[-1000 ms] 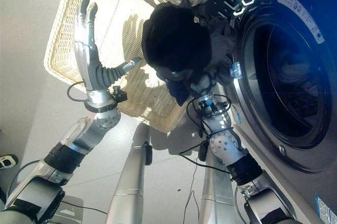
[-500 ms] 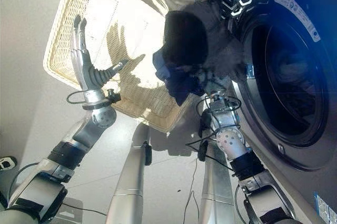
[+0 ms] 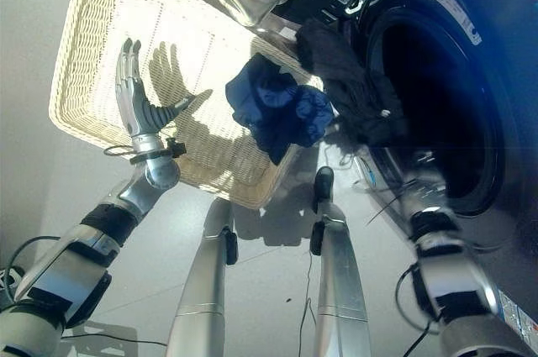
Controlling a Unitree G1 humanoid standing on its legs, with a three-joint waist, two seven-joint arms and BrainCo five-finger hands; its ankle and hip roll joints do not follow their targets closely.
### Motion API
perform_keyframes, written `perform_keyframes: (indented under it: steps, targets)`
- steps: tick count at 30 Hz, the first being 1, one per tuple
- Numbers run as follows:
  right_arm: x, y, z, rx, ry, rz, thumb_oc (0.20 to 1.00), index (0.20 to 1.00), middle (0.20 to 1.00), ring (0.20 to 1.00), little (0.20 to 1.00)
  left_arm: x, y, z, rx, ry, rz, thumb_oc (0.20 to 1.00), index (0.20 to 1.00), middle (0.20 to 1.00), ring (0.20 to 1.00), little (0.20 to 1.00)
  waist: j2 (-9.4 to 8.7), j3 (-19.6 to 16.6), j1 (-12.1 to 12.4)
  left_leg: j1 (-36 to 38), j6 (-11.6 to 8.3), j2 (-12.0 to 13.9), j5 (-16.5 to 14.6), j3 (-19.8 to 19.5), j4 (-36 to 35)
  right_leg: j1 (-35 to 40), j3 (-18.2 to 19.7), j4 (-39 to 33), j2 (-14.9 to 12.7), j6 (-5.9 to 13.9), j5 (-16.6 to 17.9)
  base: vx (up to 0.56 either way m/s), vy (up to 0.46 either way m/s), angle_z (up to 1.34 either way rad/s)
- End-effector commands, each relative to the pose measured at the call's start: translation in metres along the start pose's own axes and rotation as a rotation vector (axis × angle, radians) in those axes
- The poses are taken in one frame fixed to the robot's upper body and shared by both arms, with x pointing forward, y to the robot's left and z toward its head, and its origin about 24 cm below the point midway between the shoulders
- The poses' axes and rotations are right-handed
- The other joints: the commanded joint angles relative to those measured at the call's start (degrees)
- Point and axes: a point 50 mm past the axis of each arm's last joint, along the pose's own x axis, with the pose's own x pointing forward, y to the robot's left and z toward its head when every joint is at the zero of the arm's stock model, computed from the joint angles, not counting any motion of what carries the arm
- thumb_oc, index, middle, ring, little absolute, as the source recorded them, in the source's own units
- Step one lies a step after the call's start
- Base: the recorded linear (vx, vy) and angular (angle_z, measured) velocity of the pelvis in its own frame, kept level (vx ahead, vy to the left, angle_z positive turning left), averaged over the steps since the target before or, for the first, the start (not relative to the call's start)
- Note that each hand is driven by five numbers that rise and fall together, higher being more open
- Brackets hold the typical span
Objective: Put the clothes into the washing machine.
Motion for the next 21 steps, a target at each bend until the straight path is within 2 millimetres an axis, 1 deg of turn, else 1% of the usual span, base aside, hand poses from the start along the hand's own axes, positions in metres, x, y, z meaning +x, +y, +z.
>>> perform_keyframes:
  steps: [1, 2, 3, 5, 6, 7, 9, 10, 11, 12, 15, 17, 18, 19, 21]
  targets:
    - [-0.001, 0.071, 0.131, 0.068, -0.585, 0.071, 0.2, 0.2, 0.2, 0.2, 0.2, 0.005, 0.024, -0.012, -0.012, 0.002, 0.092, 1.0, 1.0, 1.0, 1.0, 1.0, -2.31, -0.93, -1.17, -0.22, 2.18, -4.02, -9.3, 2.08, 7.47, 5.16, -3.68, -14.97, 4.62, 4.47, 12.56, -0.02, -0.043, -0.09]
    - [-0.005, 0.073, 0.138, 0.072, -0.632, 0.074, 0.2, 0.2, 0.2, 0.2, 0.2, 0.004, 0.027, -0.014, -0.008, 0.004, 0.094, 1.0, 1.0, 1.0, 1.0, 1.0, -2.66, -0.93, -1.36, -0.02, 2.19, -3.94, -9.33, 2.05, 7.26, 5.46, -3.65, -15.16, 4.77, 4.51, 12.59, -0.02, -0.029, -0.06]
    - [-0.009, 0.074, 0.157, 0.054, -0.705, 0.101, 0.2, 0.2, 0.2, 0.2, 0.2, 0.004, 0.034, -0.02, 0.004, 0.016, 0.102, 1.0, 1.0, 1.0, 1.0, 1.0, -3.45, -0.93, -2.25, 0.47, 2.27, -3.84, -9.45, 1.89, 7.29, 6.09, -3.46, -15.23, 5.2, 4.47, 12.65, -0.02, -0.025, -0.05]
    - [-0.013, 0.075, 0.169, 0.011, -0.745, 0.149, 0.2, 0.2, 0.2, 0.2, 0.2, 0.007, 0.038, -0.023, 0.01, 0.018, 0.096, 1.0, 1.0, 1.0, 1.0, 1.0, -4.49, -0.93, -2.57, 0.91, 2.4, -3.76, -9.74, 1.72, 7.5, 6.73, -3.37, -15.16, 5.43, 4.47, 12.55, 0.0, 0.0, 0.0]
    - [-0.013, 0.076, 0.171, -0.001, -0.751, 0.162, 0.2, 0.2, 0.2, 0.2, 0.2, 0.008, 0.039, -0.023, 0.01, 0.015, 0.091, 1.0, 1.0, 1.0, 1.0, 1.0, -4.74, -0.93, -2.53, 1.04, 2.46, -3.77, -9.81, 1.69, 7.52, 6.89, -3.36, -15.24, 5.47, 4.46, 12.56, -0.01, -0.044, 0.02]
    - [-0.013, 0.081, 0.176, -0.031, -0.743, 0.206, 0.2, 0.2, 0.2, 0.2, 0.2, 0.013, 0.042, -0.023, 0.019, 0.0, 0.078, 1.0, 1.0, 1.0, 1.0, 1.0, -5.55, -0.93, -2.66, 1.13, 2.55, -3.84, -9.99, 1.34, 7.79, 7.3, -3.47, -15.3, 5.54, 4.39, 12.52, -0.01, -0.047, 0.02]
    - [-0.007, 0.079, 0.183, -0.057, -0.717, 0.24, 0.2, 0.2, 0.2, 0.2, 0.2, 0.017, 0.042, -0.022, 0.02, -0.024, 0.046, 1.0, 1.0, 1.0, 1.0, 1.0, -6.07, -0.93, -2.53, 1.25, 2.57, -3.89, -10.1, 1.04, 8.03, 7.74, -3.7, -15.38, 5.41, 4.36, 12.47, 0.0, -0.056, 0.01]
    - [-0.003, 0.077, 0.183, -0.076, -0.68, 0.259, 0.492, 0.492, 0.492, 0.492, 0.492, 0.019, 0.041, -0.02, 0.015, -0.042, 0.025, 1.0, 1.0, 1.0, 1.0, 1.0, -6.14, -0.93, -2.43, 1.37, 2.61, -3.98, -10.16, 0.86, 8.04, 7.9, -3.73, -15.46, 5.36, 4.32, 12.45, 0.02, -0.049, 0.03]
    - [0.001, 0.074, 0.183, -0.083, -0.658, 0.262, 1.0, 1.0, 1.0, 1.0, 1.0, 0.02, 0.039, -0.017, 0.007, -0.056, 0.0, 1.0, 1.0, 1.0, 1.0, 1.0, -6.13, -0.93, -2.31, 1.46, 2.69, -4.16, -10.25, 0.73, 8.02, 7.95, -3.75, -15.55, 5.32, 4.29, 12.43, 0.03, -0.047, 0.05]
    - [0.005, 0.073, 0.174, -0.151, -0.614, 0.278, 1.0, 1.0, 1.0, 1.0, 1.0, 0.02, 0.03, -0.011, -0.006, -0.096, -0.073, 1.0, 1.0, 1.0, 1.0, 1.0, -5.96, -0.93, -2.02, 1.49, 2.9, -4.49, -10.37, 0.6, 7.98, 7.86, -3.97, -15.52, 5.19, 4.21, 12.4, 0.03, -0.037, 0.03]
    - [0.014, 0.069, 0.16, -0.248, -0.535, 0.242, 1.0, 1.0, 1.0, 1.0, 1.0, 0.018, 0.014, 0.001, -0.007, -0.165, -0.233, 1.0, 1.0, 1.0, 1.0, 1.0, -5.28, -0.93, -1.59, 1.69, 3.25, -5.18, -10.53, 0.4, 7.8, 7.76, -4.17, -15.87, 4.89, 4.17, 12.56, 0.03, -0.024, 0.03]
    - [0.017, 0.067, 0.155, -0.284, -0.517, 0.222, 1.0, 1.0, 1.0, 1.0, 1.0, 0.017, 0.007, 0.005, 0.012, -0.2, -0.288, 1.0, 1.0, 1.0, 1.0, 1.0, -4.92, -0.93, -1.49, 1.64, 3.43, -5.47, -10.44, 0.32, 7.68, 7.56, -4.2, -16.08, 4.76, 4.14, 12.81, 0.01, -0.011, 0.04]
    - [0.018, 0.068, 0.152, -0.312, -0.512, 0.201, 1.0, 1.0, 1.0, 1.0, 1.0, 0.018, 0.004, 0.009, 0.017, -0.218, -0.311, 1.0, 1.0, 1.0, 1.0, 1.0, -4.72, -0.93, -1.44, 1.14, 3.53, -5.62, -9.87, 0.36, 7.6, 7.08, -4.28, -16.26, 4.63, 4.03, 13.33, 0.02, -0.001, 0.05]
    - [0.019, 0.066, 0.147, -0.353, -0.509, 0.179, 1.0, 1.0, 1.0, 1.0, 1.0, 0.017, -0.001, 0.012, 0.015, -0.232, -0.341, 1.0, 1.0, 1.0, 1.0, 1.0, -4.39, -0.93, -1.32, 1.69, 3.57, -5.55, -10.64, 0.44, 7.76, 7.51, -4.22, -16.07, 4.64, 4.17, 12.7, 0.02, 0.007, 0.06]
    - [0.02, 0.065, 0.141, -0.422, -0.507, 0.128, 1.0, 1.0, 1.0, 1.0, 1.0, 0.02, -0.005, 0.017, 0.019, -0.256, -0.386, 1.0, 1.0, 1.0, 1.0, 1.0, -4.09, -0.93, -1.35, 1.57, 3.6, -5.48, -10.77, 0.73, 7.93, 7.31, -4.27, -15.82, 4.48, 4.27, 12.57, 0.02, 0.012, 0.05]
